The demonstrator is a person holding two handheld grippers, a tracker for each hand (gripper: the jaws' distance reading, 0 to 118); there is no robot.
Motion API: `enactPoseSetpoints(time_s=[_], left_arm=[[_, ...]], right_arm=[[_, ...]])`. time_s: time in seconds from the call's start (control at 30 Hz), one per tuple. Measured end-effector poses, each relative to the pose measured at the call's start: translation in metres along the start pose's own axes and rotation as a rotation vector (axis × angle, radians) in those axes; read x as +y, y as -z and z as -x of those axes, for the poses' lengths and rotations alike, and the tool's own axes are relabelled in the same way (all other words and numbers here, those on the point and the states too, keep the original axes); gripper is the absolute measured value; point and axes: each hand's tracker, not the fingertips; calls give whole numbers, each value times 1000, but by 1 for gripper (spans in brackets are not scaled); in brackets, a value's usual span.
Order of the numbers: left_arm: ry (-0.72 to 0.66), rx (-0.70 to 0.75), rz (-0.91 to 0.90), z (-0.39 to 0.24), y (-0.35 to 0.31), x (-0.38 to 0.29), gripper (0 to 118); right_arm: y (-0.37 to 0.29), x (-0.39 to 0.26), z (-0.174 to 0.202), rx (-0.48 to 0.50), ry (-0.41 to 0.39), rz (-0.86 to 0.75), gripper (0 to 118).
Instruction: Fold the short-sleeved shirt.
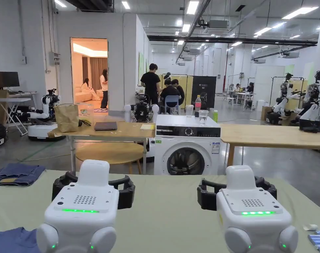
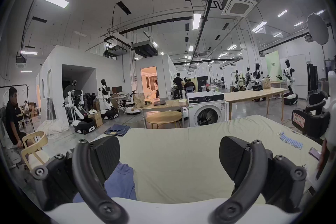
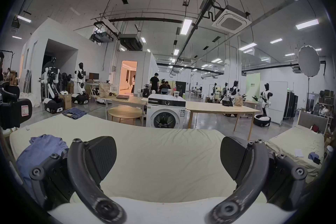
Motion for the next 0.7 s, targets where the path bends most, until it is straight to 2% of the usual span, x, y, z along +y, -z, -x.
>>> enactPoseSetpoints(time_s=[0.47,0.7], left_arm=[[-11,7,20,4,3,-6,110],[-19,-18,15,1,6,-10,110]], right_arm=[[3,-6,-3,8,45,8,115],[7,-6,-3,-31,46,7,115]])
